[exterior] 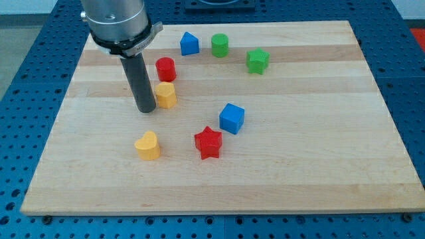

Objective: Slightly push the yellow heart towards the red star

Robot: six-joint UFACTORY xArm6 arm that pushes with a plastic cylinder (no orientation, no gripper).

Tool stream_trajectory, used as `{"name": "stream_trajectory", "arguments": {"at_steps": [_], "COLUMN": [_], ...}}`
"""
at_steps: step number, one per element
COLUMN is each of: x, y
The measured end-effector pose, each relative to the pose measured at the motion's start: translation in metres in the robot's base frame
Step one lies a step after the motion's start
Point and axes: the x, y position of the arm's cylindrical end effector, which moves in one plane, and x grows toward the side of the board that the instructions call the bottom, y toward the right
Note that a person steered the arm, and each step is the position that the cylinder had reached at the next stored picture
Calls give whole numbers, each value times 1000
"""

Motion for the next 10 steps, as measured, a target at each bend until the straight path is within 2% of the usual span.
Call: {"name": "stream_trajectory", "arguments": {"at_steps": [2, 4, 7, 10], "x": [32, 68, 147, 141], "y": [-2, -29, 0, 19]}}
